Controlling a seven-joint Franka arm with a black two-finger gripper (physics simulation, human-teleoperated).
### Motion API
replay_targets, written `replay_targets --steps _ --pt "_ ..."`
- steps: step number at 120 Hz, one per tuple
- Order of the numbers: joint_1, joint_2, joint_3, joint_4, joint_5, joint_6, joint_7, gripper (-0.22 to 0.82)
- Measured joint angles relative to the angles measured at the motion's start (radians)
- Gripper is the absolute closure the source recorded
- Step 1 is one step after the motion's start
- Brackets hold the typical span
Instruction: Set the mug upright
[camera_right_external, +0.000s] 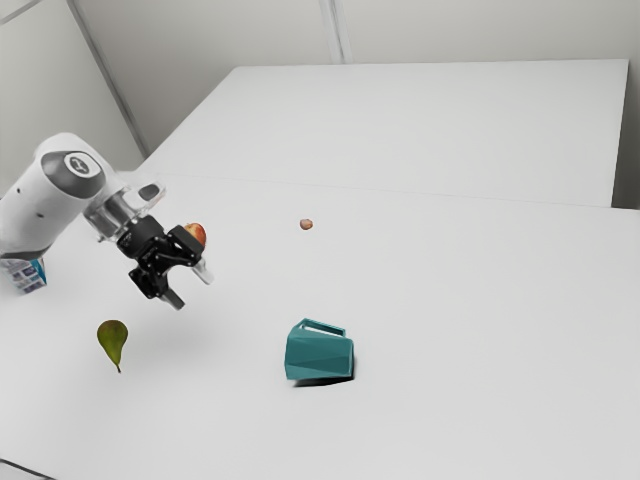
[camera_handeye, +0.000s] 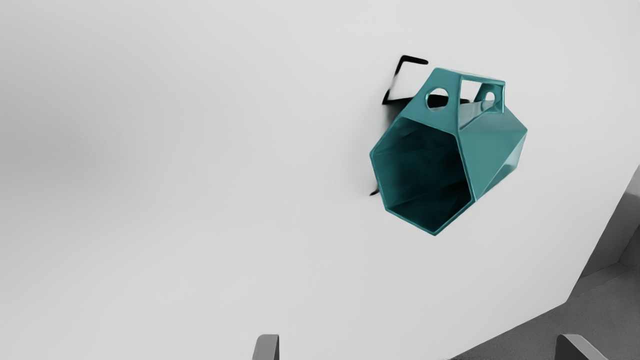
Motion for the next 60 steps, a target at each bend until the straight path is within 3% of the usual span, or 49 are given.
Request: replay_targets --steps 32,60 --pt "-0.116 0.004 0.001 -0.117 -0.093 0.064 0.059 0.00" --pt "-0.068 0.049 -0.006 -0.129 -0.184 0.111 0.120 0.00"
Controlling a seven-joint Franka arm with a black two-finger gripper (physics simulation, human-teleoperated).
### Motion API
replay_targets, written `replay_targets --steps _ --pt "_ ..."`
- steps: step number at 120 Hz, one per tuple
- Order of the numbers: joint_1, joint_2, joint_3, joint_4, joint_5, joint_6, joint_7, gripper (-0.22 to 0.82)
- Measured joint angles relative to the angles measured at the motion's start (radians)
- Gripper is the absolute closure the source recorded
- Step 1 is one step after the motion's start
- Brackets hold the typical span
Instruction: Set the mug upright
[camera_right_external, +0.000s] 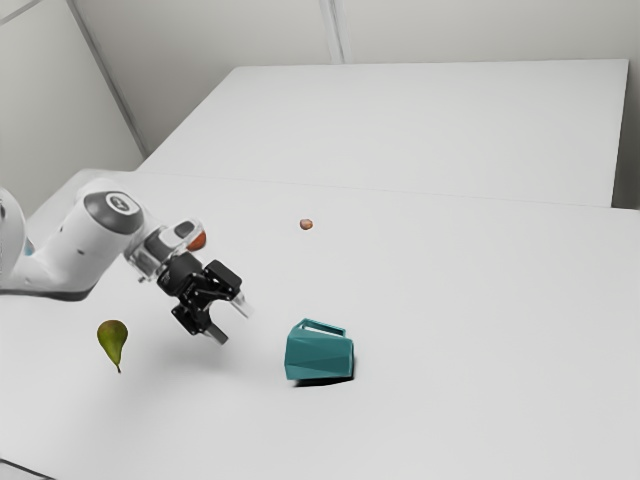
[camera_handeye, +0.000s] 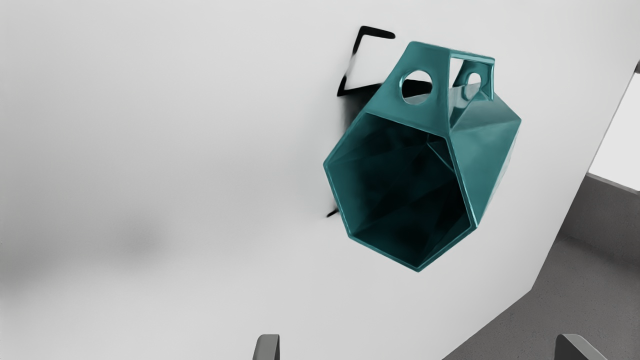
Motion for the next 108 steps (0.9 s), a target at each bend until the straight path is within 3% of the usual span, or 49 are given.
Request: replay_targets --steps 14,36,90,108 --pt "0.035 0.039 -0.022 -0.001 -0.063 0.019 0.026 0.00" --pt "-0.038 0.077 -0.041 -0.001 -0.123 0.038 0.057 0.01" --pt "-0.097 0.132 -0.070 0.012 -0.225 0.068 0.111 0.02" --pt "-0.113 0.144 -0.085 0.019 -0.259 0.084 0.121 0.08"
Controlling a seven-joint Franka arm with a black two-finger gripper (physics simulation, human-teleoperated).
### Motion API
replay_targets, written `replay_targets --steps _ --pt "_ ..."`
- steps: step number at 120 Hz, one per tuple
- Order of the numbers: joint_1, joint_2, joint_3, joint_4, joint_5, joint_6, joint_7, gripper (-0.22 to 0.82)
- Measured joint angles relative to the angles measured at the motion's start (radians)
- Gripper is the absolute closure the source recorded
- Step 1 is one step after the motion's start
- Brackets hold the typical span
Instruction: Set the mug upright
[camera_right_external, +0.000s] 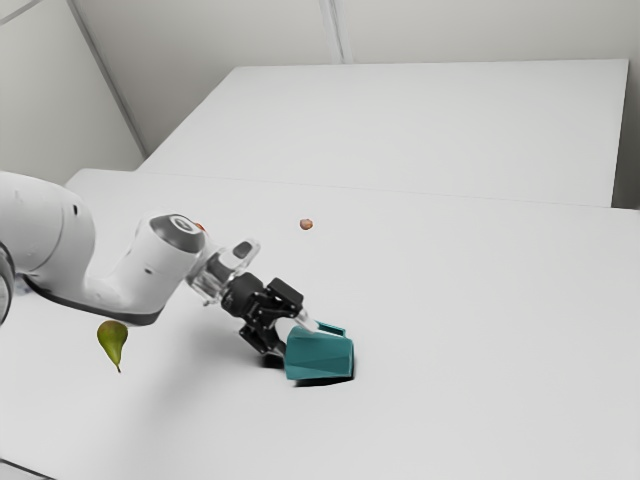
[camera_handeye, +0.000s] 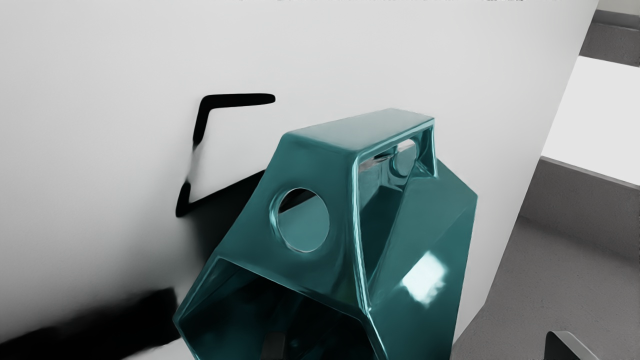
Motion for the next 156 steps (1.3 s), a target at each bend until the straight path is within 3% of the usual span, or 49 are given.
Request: replay_targets --steps 25,47,99,156 --pt "-0.003 0.002 -0.016 0.027 -0.015 0.016 0.007 0.51" --pt "-0.006 0.000 -0.037 0.067 -0.016 0.020 0.008 0.69" --pt "-0.022 -0.009 -0.049 0.136 0.049 0.025 -0.016 0.78" --pt "-0.148 -0.103 -0.046 0.167 0.689 0.330 -0.048 0.79"
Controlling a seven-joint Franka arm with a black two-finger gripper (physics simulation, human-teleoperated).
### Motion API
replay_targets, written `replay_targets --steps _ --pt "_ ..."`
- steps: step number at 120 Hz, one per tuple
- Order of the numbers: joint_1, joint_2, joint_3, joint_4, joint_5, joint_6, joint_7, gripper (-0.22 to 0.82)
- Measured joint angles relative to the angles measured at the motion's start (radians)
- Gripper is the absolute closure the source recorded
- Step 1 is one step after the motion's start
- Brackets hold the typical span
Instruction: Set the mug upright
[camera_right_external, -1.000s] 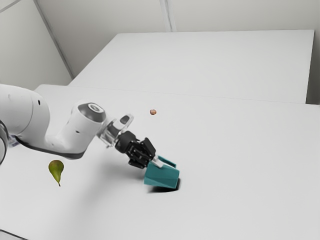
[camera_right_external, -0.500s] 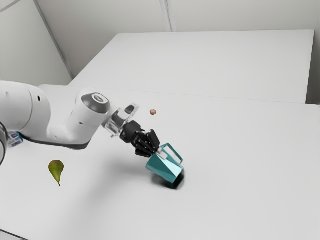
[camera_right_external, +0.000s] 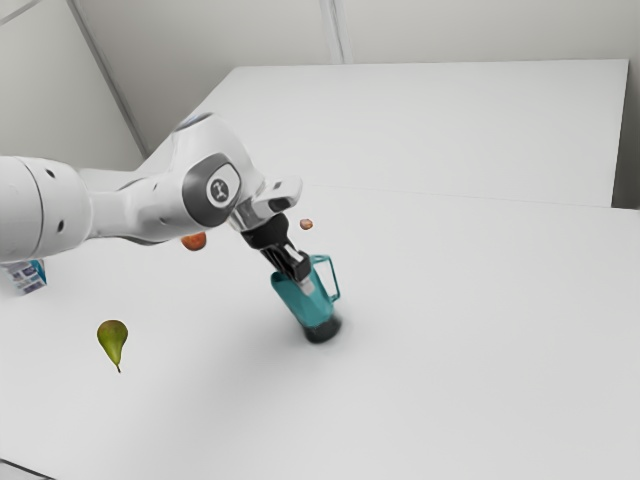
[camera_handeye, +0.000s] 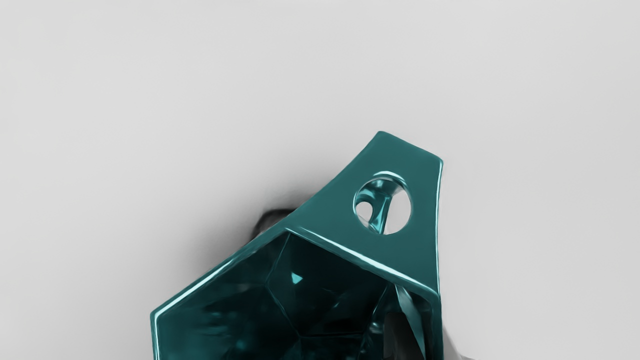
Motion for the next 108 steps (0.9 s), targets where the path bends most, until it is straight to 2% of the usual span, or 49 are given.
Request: replay_targets --steps 21,48,108 --pt "-0.008 0.026 0.004 0.000 0.203 0.096 -0.027 0.79" --pt "-0.031 0.058 0.005 0.000 0.360 0.147 -0.100 0.79" --pt "-0.030 0.097 0.021 0.000 0.415 0.188 -0.240 0.79"
